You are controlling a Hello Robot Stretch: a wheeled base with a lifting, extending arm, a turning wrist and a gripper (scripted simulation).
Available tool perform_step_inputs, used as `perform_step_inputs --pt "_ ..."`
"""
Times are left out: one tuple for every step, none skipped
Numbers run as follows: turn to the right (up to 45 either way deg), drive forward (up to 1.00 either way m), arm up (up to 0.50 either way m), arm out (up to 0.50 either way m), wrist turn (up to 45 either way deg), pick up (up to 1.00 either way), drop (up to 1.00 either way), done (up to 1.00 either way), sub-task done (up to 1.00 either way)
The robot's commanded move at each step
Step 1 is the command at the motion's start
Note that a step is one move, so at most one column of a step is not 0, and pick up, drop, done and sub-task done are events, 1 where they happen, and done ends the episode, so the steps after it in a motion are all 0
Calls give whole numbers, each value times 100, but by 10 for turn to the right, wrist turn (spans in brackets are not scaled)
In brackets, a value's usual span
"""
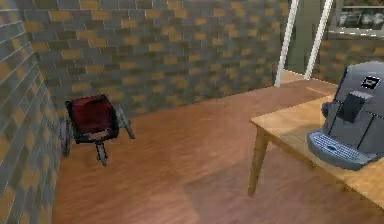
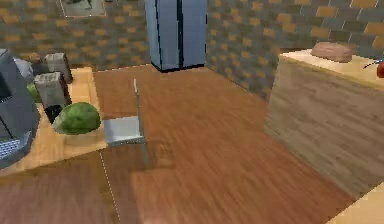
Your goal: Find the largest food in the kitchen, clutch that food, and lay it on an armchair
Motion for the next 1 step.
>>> perform_step_inputs --pt "0 100 0 0 0 0 0 0 0"
